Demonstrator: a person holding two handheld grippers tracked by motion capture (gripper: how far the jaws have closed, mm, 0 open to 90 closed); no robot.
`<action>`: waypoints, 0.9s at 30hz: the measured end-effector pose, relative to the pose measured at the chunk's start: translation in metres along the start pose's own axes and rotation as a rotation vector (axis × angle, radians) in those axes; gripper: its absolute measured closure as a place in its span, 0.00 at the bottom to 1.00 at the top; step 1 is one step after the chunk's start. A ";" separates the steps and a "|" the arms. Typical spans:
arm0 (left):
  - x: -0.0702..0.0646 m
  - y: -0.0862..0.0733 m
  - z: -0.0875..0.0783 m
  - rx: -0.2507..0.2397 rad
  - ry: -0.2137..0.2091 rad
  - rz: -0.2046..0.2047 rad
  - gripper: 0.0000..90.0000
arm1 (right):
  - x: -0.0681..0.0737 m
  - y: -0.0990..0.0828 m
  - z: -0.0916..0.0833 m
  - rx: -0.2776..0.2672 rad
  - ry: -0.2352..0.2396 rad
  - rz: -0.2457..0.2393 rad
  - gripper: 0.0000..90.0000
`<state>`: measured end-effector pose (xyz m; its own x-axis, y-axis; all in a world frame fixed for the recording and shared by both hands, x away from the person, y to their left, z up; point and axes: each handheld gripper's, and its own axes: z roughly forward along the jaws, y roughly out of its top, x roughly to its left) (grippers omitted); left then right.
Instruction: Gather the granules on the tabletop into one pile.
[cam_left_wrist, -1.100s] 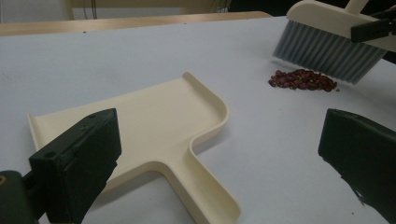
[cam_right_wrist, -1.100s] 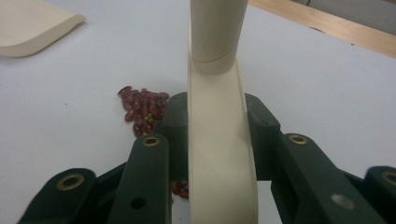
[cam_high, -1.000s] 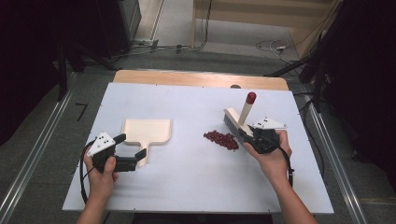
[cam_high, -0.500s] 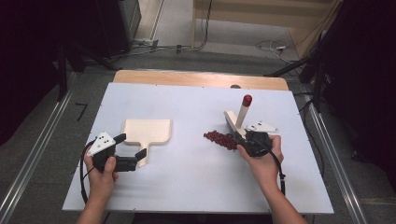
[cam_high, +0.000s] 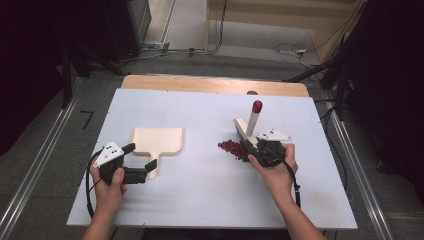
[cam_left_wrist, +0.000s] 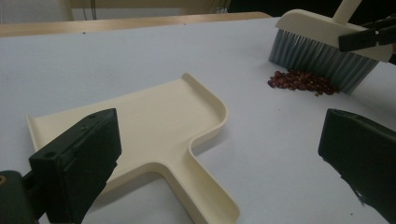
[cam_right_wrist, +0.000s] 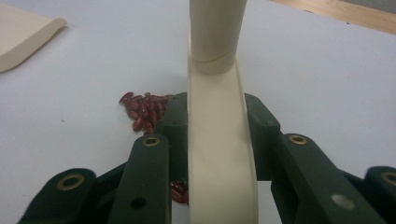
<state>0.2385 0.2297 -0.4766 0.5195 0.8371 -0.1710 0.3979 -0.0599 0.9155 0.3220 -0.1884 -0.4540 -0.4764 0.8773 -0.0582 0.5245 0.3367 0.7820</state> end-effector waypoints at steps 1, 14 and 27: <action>0.000 0.000 0.000 0.000 0.001 0.001 0.00 | 0.000 0.000 0.000 -0.002 0.007 -0.008 0.73; 0.001 0.000 -0.001 -0.002 0.001 -0.001 0.00 | -0.009 0.003 -0.005 -0.034 0.075 -0.091 0.73; 0.001 0.001 -0.001 -0.007 0.003 0.000 0.00 | -0.027 -0.002 -0.007 -0.040 0.032 -0.072 0.73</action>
<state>0.2385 0.2316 -0.4758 0.5176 0.8386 -0.1698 0.3927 -0.0566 0.9179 0.3288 -0.2151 -0.4498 -0.5347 0.8396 -0.0957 0.4598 0.3841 0.8006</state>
